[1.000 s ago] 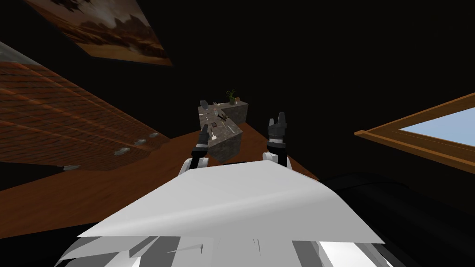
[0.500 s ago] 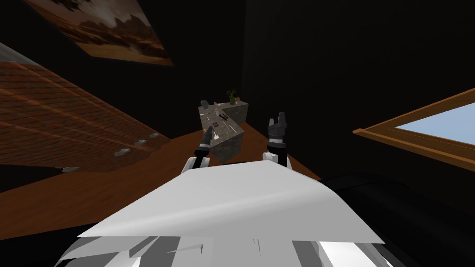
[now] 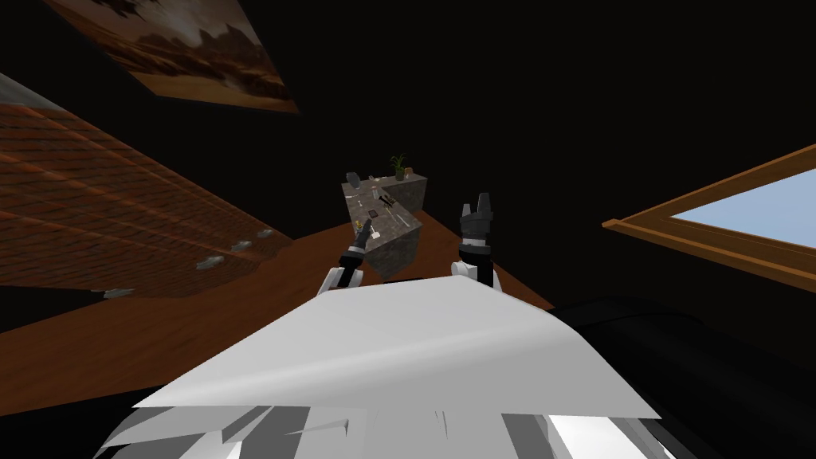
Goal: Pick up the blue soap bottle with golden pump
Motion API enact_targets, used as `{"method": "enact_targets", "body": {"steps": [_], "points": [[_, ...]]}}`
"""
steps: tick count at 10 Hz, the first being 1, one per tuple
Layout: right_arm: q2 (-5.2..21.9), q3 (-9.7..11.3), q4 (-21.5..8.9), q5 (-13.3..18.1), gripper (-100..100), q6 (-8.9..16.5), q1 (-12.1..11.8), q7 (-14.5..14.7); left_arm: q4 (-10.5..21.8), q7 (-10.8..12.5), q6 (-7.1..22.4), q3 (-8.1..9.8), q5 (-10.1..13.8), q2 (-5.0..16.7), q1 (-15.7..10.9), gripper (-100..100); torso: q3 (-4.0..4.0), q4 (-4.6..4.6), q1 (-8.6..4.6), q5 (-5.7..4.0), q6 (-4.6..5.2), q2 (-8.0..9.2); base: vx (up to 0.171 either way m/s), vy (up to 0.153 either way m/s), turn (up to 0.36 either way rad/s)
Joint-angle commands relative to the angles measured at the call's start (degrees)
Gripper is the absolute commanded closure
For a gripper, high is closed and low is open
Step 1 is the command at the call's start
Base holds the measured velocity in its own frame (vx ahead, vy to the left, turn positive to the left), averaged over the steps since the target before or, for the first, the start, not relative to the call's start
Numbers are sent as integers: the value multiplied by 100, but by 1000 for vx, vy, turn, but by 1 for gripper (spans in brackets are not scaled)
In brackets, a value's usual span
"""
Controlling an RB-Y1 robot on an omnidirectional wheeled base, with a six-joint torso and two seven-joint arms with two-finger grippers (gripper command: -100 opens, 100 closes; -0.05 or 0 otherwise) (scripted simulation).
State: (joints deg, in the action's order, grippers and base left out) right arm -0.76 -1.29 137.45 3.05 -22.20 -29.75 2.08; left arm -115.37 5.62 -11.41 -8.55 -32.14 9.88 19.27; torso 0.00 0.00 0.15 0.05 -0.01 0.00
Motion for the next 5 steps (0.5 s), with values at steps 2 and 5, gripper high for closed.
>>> {"method": "enact_targets", "body": {"steps": [2, 5], "points": [[0, 0, 0, 0, 0, 0, 0, 0, 148, 176, 88, -95, -443, 28, -68, -100, 0, 0, 5, 0, 1, 1, -12, 58, -27], [0, 0, 0, 0, 0, 0, 0, 0, 455, 556, 299, -275, -969, 76, -253, -100, 2, 1, 16, 3, 0, 4, -21, 93, -32]]}}
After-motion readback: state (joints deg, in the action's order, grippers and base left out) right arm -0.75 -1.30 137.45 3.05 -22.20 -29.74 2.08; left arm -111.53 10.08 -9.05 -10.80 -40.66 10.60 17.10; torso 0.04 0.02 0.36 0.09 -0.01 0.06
